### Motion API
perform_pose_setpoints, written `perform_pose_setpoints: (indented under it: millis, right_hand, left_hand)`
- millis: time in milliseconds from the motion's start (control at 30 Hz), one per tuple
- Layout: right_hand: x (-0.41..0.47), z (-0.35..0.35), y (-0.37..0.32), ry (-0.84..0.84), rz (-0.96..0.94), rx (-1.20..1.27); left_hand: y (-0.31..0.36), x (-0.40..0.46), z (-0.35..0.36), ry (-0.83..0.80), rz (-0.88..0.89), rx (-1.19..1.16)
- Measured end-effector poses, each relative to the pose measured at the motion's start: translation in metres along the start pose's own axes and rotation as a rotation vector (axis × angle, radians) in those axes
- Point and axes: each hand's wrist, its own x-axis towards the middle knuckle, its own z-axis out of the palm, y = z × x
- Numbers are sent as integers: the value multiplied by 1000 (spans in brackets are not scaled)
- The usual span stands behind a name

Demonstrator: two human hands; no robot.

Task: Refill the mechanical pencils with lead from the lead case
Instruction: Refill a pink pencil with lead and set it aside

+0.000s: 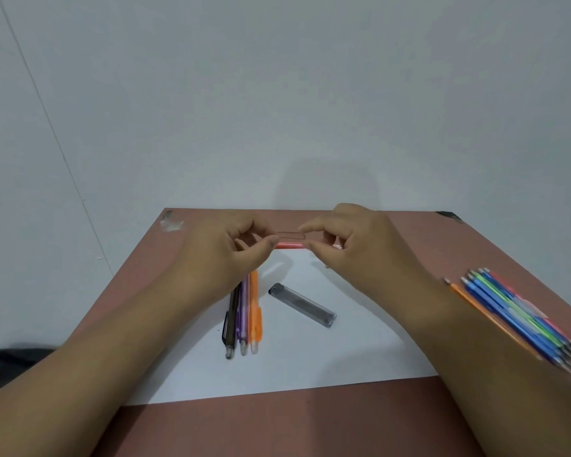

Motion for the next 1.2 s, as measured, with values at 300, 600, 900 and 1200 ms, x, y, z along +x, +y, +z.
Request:
perform_pose_setpoints:
  millis: [300, 600, 900, 1200]
  right_hand:
    - [2, 0, 9, 122, 19, -20]
    - [8, -5, 24, 193, 120, 6]
    - [8, -7, 26, 196, 141, 23]
    - [7, -13, 21, 207, 183, 82]
  left_hand:
    - [-1, 0, 3, -4, 22, 28]
    - [-3, 25, 6, -182, -34, 311]
    - [-8, 61, 38, -290, 176, 504]
    - [-13, 79, 55, -348, 154, 603]
